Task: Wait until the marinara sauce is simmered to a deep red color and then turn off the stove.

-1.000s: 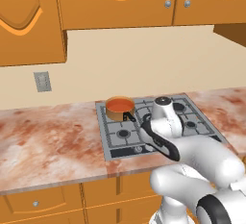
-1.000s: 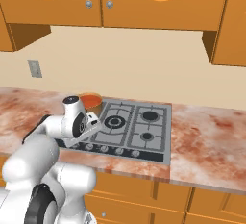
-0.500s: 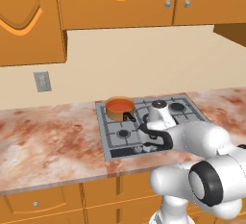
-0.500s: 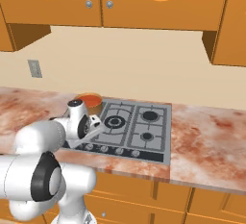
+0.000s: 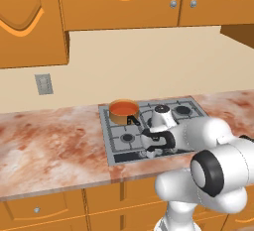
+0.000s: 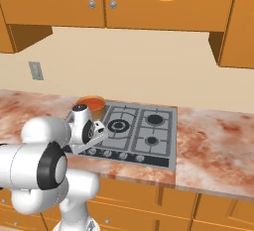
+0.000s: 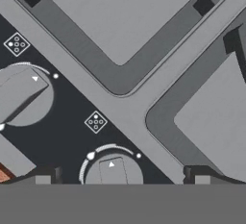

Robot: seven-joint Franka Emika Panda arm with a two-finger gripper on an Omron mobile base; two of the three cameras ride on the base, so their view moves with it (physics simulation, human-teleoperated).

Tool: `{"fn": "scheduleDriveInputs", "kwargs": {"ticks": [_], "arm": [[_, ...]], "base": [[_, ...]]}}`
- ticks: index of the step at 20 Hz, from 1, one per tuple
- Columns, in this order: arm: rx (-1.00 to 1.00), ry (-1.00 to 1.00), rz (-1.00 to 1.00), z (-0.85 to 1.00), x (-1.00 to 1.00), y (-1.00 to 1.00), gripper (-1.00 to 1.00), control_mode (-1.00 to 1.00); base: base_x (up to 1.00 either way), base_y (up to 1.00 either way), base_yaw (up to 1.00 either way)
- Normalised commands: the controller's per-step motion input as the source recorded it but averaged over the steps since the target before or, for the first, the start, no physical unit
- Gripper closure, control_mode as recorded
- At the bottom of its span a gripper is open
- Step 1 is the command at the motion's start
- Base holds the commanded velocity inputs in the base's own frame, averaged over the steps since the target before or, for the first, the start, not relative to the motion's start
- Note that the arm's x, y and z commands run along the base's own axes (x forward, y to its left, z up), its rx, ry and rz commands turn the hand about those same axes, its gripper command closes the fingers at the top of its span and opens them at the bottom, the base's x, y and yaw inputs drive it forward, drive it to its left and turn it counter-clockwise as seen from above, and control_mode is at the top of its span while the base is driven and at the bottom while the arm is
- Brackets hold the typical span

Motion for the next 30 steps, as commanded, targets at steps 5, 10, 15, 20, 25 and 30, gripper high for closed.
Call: {"fn": "scheduleDriveInputs", "kwargs": {"ticks": [5,10,15,20,25,30], "arm": [[0.0,0.0,0.0,-0.1,0.0,0.0,-1.0,-1.0],[0.0,0.0,0.0,-0.12,0.0,0.0,-1.0,-1.0],[0.0,0.0,0.0,-0.13,-0.17,0.0,-1.0,-1.0],[0.0,0.0,0.0,-0.04,-0.02,0.0,-1.0,-1.0],[0.0,0.0,0.0,-0.03,-0.23,-0.18,-1.0,-1.0],[0.0,0.0,0.0,-0.01,-0.05,-0.04,-1.0,-1.0]], "base": [[0.0,0.0,0.0],[0.0,0.0,0.0],[0.0,0.0,0.0],[0.0,0.0,0.0],[0.0,0.0,0.0],[0.0,0.0,0.0]]}}
